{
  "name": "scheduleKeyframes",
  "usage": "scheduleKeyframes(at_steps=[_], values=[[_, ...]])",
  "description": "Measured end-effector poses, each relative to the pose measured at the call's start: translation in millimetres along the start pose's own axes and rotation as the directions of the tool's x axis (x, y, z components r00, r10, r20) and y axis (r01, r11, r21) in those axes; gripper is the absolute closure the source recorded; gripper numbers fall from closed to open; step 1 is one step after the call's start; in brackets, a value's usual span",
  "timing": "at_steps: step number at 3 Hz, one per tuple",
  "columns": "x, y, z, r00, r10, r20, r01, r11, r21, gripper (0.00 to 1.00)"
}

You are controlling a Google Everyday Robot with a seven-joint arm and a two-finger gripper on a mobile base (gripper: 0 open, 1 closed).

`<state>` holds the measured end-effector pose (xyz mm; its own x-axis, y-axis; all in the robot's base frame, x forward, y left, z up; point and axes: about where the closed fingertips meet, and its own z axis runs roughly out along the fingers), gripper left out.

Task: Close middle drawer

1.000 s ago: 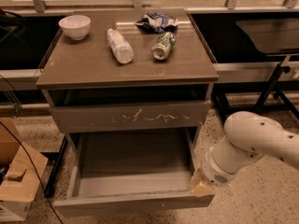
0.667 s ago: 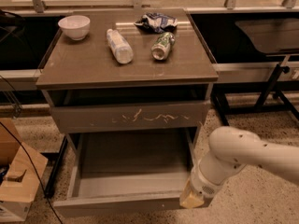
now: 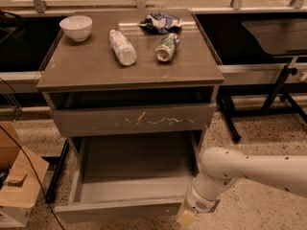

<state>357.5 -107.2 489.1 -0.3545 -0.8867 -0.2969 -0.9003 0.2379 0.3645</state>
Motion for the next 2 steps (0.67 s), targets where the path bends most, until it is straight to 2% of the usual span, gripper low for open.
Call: scheduleKeyframes(at_steps=[2], values=[[13.5,-47.4,60.7,0.995,0.078,0.069,-0.073,0.9942,-0.079,1.0]])
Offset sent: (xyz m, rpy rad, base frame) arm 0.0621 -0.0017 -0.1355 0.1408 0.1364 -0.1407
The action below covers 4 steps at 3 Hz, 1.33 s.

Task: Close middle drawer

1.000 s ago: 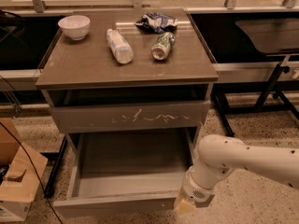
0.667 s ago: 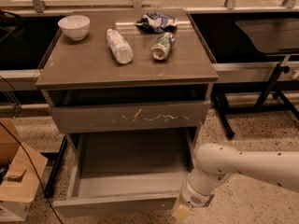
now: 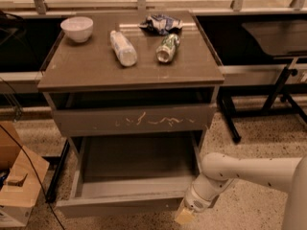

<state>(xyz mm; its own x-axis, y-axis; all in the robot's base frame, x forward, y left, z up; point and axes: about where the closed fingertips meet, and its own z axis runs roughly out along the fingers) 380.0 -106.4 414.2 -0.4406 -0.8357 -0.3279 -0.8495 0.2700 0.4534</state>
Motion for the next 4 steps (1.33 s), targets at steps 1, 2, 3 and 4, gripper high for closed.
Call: scheduleKeyframes(at_steps=[1,2,3,4], values=[[0.0,0.0,0.0,1.0,0.0,0.0,0.0,1.0,0.0,1.0],[-14.6,-30.6,-6.5,1.0,-0.013,0.021,0.013,0.9997,0.023,1.0],[-16.2,-29.8,-8.8,1.0,-0.016,0.024,0.016,0.9995,0.027,1.0],[-56.0,-72.2,-40.0,0.995,-0.08,0.067,0.073,0.9916,0.107,1.0]])
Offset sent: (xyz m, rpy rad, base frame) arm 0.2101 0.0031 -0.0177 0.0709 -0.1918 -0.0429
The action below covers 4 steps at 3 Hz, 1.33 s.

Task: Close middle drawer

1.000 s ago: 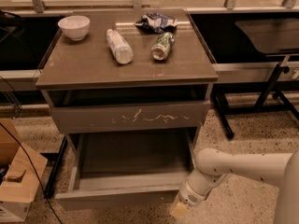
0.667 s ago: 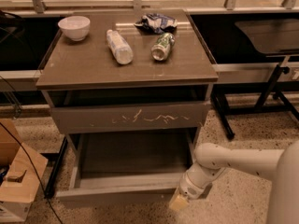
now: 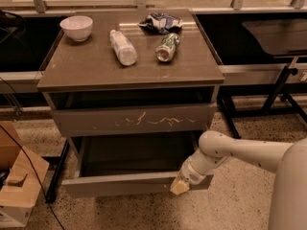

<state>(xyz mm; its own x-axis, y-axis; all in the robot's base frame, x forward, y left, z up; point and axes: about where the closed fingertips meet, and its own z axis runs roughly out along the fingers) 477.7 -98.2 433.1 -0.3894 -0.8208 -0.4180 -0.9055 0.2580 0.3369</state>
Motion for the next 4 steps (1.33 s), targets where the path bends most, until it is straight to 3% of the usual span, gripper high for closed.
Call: scheduleKeyframes(at_steps=[1,2,3,4], values=[[0.0,0.0,0.0,1.0,0.0,0.0,0.0,1.0,0.0,1.0],[-20.0,-22.0,3.5,0.998,-0.044,0.033,0.043,0.9981,0.045,1.0],[-20.0,-22.0,3.5,0.998,-0.044,0.033,0.043,0.9981,0.045,1.0],[-35.9,-49.1,6.8,0.996,-0.064,0.06,0.059,0.9955,0.073,1.0]])
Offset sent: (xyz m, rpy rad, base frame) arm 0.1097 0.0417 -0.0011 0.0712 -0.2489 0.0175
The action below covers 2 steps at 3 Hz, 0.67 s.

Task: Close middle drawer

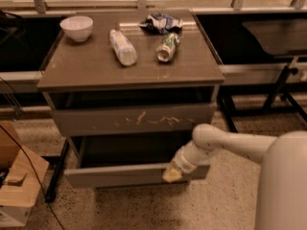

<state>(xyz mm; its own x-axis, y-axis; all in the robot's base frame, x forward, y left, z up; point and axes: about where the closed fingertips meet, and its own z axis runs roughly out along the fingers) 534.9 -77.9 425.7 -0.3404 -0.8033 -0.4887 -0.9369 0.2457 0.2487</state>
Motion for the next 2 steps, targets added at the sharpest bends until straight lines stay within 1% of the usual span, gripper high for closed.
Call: scheduleKeyframes(at_steps=[1,2], values=[[0.6,2.4,-0.1,1.0,0.0,0.0,0.0,1.0,0.0,1.0],[-13.1,-32.2,5.2,0.999,-0.006,0.043,0.004,0.9991,0.043,0.88]])
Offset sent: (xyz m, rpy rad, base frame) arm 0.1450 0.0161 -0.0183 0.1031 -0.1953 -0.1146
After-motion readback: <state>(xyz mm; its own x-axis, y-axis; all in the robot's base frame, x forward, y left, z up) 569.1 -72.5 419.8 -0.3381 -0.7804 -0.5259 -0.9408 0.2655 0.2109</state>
